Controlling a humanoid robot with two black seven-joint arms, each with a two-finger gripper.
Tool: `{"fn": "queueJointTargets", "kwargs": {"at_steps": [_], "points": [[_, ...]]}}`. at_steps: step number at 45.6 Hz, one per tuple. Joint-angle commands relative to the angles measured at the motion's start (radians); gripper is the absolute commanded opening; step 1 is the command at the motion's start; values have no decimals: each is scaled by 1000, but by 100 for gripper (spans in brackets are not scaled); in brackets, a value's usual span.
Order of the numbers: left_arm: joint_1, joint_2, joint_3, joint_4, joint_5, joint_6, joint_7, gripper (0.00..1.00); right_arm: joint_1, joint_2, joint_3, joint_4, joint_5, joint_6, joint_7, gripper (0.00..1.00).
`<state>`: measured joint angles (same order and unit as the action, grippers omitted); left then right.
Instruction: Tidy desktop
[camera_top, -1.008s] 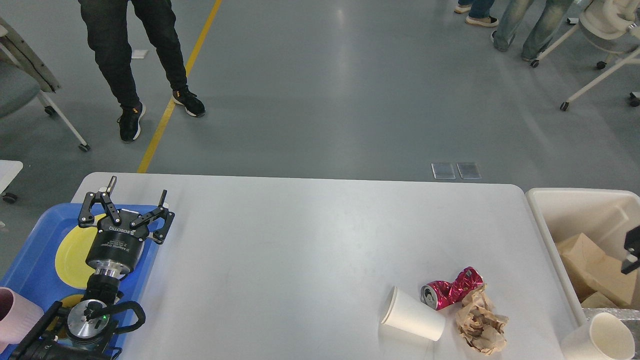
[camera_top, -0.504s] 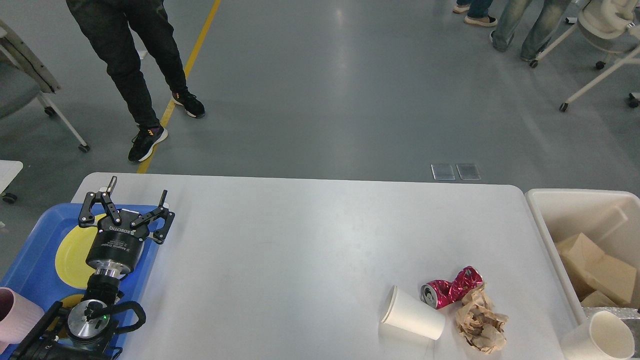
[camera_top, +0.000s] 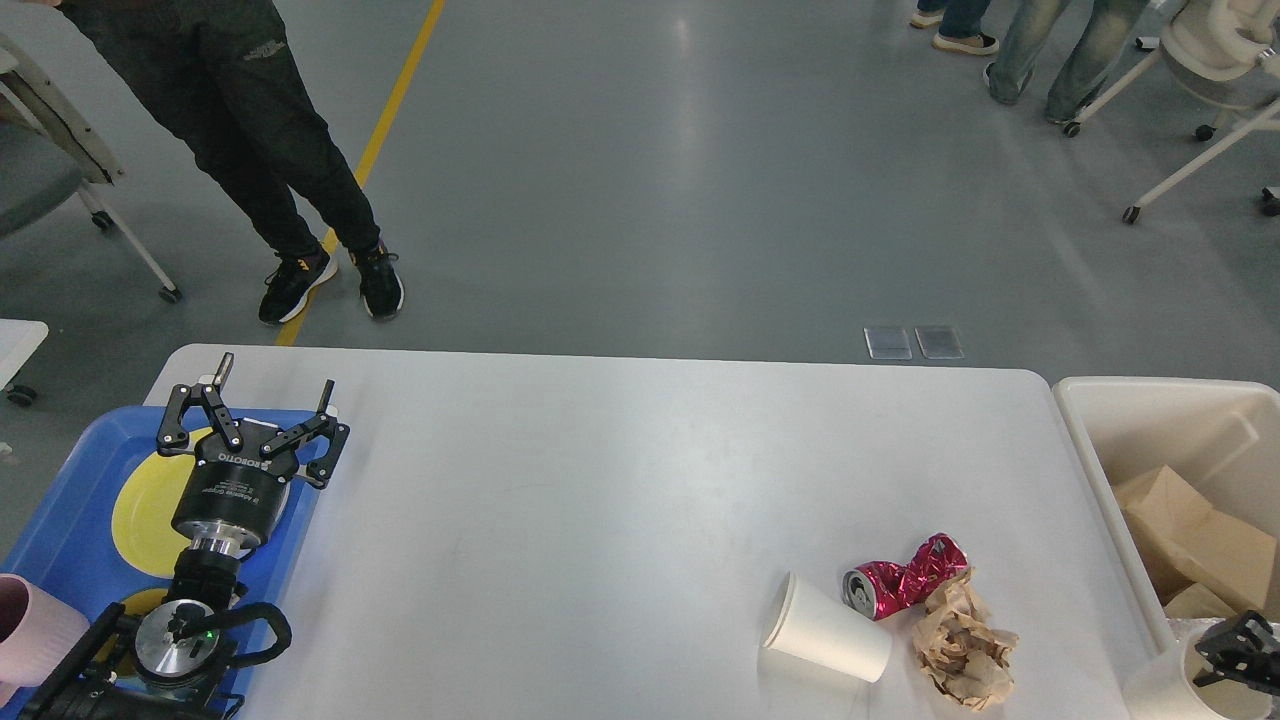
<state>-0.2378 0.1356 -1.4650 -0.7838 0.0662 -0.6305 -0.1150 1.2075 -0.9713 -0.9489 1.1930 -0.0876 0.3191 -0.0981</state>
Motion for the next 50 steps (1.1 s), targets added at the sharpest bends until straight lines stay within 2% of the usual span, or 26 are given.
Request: {"fn": "queueJointTargets", "kwargs": {"at_steps": [1, 4, 12, 28, 35, 43, 50], "points": [[0, -1, 0, 0, 0, 0, 0, 97, -63, 32, 55, -42, 8, 2, 0, 52], [0, 1, 0, 0, 0, 0, 0, 97, -71, 40, 67, -46, 8, 0, 0, 31], [0, 1, 0, 0, 1, 0, 0, 97, -72, 40, 71, -46, 8, 0, 0, 0], [0, -1, 0, 0, 0, 0, 0, 97, -72, 40, 71, -41, 68, -34, 3, 0], [0, 1, 0, 0, 1, 0, 0, 97, -57, 26, 65, -9, 80, -12, 3, 0], [0, 1, 0, 0, 0, 0, 0, 97, 73, -30, 7, 10, 80, 133, -11, 0], [0, 1, 0, 0, 1, 0, 0, 97, 320, -14, -181, 14, 77, 238, -80, 0]]}}
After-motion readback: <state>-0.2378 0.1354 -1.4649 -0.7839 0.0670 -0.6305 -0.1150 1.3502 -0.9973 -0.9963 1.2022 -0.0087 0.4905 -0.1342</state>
